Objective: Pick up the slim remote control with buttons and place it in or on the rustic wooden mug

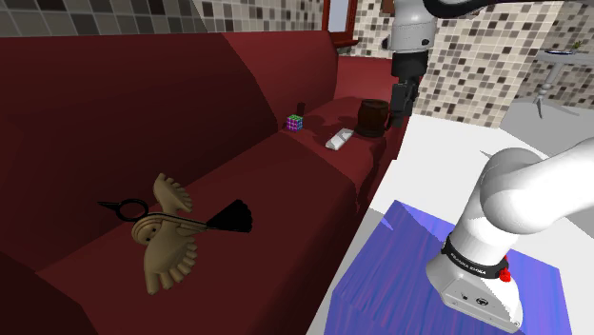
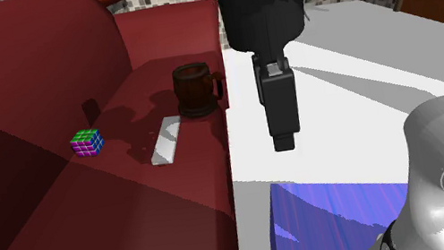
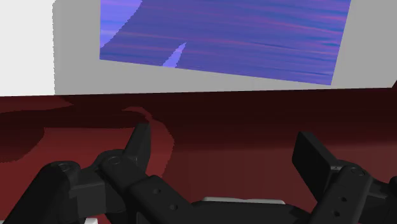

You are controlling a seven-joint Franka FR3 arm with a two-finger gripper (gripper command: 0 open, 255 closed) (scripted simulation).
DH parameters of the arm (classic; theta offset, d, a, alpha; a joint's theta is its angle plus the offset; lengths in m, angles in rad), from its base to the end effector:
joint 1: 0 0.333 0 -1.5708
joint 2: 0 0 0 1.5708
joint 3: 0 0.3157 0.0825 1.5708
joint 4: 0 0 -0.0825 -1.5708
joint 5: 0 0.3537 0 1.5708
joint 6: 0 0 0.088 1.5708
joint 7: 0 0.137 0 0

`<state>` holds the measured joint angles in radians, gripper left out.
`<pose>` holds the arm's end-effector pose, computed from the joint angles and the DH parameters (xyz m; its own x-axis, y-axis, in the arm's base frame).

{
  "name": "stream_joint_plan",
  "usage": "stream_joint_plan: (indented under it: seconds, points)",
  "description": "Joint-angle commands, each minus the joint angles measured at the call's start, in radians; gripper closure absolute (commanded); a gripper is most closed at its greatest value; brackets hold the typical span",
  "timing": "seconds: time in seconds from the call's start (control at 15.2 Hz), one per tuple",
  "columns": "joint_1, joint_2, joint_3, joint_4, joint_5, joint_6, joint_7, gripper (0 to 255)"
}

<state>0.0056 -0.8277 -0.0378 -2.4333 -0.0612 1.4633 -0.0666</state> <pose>0.2471 -0.0193 0.5293 0.9886 0.0442 -0.1440 0.0481 -0.9986 0.0238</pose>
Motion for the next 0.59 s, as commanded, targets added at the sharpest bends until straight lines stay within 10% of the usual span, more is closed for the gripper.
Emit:
stream_joint_plan:
  seconds: [0.0, 0.53]
  points:
    - [0.000, 0.000, 0.000, 0.000, 0.000, 0.000, 0.000, 0]
    - [-0.085, 0.267, 0.002, 0.044, 0.033, 0.256, 0.216, 0]
